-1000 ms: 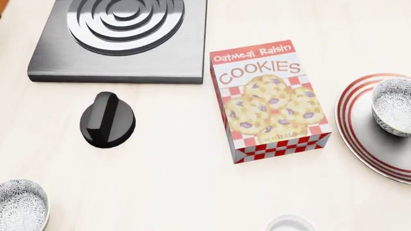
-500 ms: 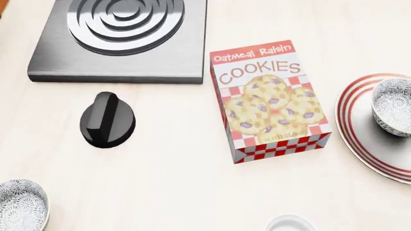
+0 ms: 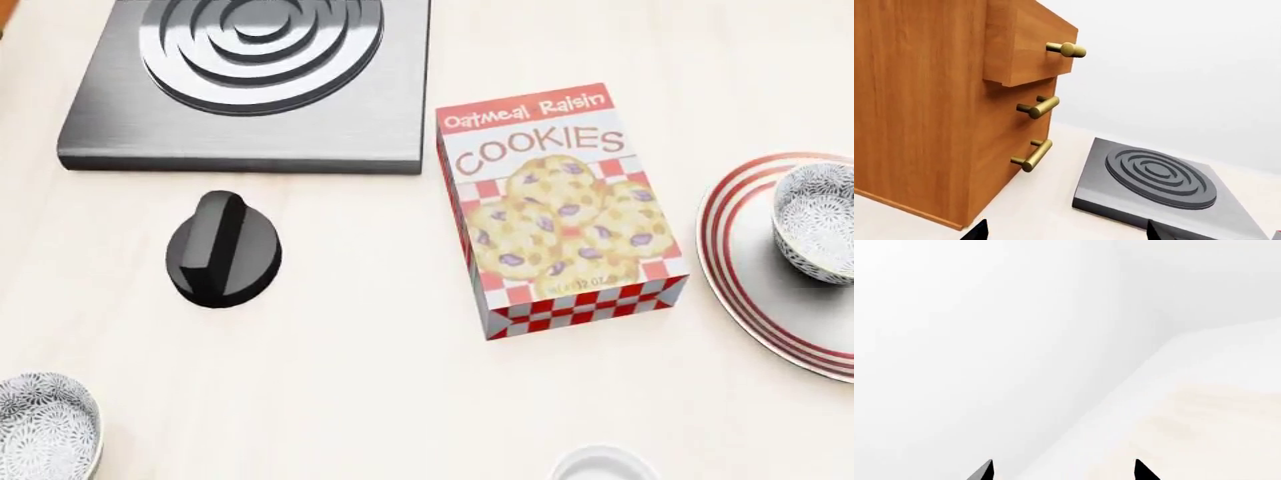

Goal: Pick the akita bowl from table center and place it on the plate.

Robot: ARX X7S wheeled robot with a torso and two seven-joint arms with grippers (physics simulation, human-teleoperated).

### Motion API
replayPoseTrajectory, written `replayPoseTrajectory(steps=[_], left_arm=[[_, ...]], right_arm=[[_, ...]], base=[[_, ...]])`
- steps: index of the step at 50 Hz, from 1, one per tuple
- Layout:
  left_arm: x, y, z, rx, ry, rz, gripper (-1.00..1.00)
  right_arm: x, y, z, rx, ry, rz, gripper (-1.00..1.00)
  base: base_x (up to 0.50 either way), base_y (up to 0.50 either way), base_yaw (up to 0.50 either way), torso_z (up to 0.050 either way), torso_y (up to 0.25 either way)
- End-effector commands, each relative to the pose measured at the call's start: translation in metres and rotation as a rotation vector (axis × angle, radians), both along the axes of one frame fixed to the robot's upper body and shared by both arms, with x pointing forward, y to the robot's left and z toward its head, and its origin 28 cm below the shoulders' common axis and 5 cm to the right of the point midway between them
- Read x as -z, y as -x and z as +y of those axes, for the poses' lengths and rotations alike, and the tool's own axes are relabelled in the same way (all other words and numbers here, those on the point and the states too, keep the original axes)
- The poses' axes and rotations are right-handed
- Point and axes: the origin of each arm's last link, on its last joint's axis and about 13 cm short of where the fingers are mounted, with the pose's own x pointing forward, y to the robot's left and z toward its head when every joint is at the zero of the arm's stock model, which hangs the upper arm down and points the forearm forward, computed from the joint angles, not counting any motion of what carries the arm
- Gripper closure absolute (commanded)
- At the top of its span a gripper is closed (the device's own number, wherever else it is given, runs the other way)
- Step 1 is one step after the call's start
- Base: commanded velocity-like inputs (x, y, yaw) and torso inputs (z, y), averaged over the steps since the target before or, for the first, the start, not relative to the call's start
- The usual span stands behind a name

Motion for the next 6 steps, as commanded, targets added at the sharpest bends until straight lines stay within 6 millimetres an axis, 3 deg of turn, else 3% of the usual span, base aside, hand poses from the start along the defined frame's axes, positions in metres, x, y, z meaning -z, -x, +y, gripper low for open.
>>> replayPoseTrajectory(steps=[1, 6], left_arm=[[-0.0002, 0.0004, -0.0009, 0.005, -0.004, -0.002, -1.00], [-0.0001, 0.0003, -0.0012, 0.008, -0.005, -0.002, -1.00]], right_arm=[[-0.0032, 0.0324, 0.0191, -0.070, 0.091, -0.030, -1.00], [-0.0031, 0.0358, 0.0211, -0.081, 0.098, -0.035, -1.00]], base=[[0.00, 0.00, 0.00, 0.000, 0.000], [0.00, 0.00, 0.00, 0.000, 0.000]])
